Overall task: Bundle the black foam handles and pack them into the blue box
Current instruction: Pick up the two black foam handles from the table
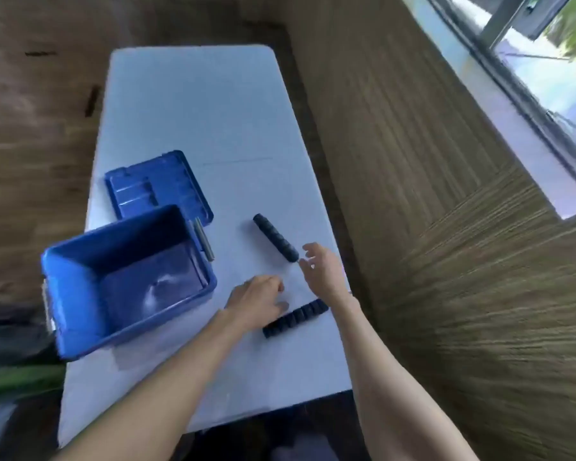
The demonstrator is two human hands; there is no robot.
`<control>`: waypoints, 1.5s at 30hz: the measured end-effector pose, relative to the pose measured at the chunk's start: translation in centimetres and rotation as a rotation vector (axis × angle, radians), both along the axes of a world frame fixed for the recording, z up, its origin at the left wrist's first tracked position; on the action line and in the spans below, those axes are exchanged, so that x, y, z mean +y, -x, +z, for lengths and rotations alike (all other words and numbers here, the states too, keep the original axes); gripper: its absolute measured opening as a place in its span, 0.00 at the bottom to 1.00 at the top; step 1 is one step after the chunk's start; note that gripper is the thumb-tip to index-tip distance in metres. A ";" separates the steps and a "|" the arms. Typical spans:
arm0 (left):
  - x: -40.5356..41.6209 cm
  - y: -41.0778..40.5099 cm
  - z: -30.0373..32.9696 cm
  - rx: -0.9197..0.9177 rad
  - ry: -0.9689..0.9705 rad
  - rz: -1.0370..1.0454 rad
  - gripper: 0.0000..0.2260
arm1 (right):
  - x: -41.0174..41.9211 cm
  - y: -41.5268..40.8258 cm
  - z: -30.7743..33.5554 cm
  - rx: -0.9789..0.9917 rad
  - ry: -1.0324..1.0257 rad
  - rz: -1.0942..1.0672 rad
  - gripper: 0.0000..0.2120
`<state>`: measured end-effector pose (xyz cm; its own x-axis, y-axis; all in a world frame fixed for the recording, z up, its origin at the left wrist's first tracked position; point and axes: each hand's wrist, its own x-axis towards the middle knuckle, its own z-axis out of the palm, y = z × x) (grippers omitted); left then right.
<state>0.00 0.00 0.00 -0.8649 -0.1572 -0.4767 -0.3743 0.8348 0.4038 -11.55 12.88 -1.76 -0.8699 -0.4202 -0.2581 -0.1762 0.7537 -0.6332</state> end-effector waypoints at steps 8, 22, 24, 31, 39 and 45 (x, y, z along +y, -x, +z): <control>1.4 -0.2 -2.1 -0.081 0.049 -0.039 0.33 | -2.9 0.9 -2.1 0.038 -0.083 0.121 0.15; 1.1 0.7 2.0 0.273 -0.255 0.242 0.13 | -0.5 2.8 3.4 -0.108 0.184 -0.009 0.07; 0.7 1.4 4.0 0.369 -0.320 0.306 0.12 | 0.8 2.9 5.1 -0.145 0.301 -0.045 0.08; -1.9 2.7 10.6 0.700 -0.620 0.639 0.20 | 1.3 1.3 9.4 -0.075 0.466 0.021 0.13; -5.0 1.9 14.3 0.804 -0.945 0.841 0.19 | -1.1 -1.6 12.3 -0.220 0.640 0.081 0.14; -6.8 0.3 15.0 0.819 -0.977 0.891 0.19 | -3.2 -3.7 13.8 -0.282 0.699 0.107 0.13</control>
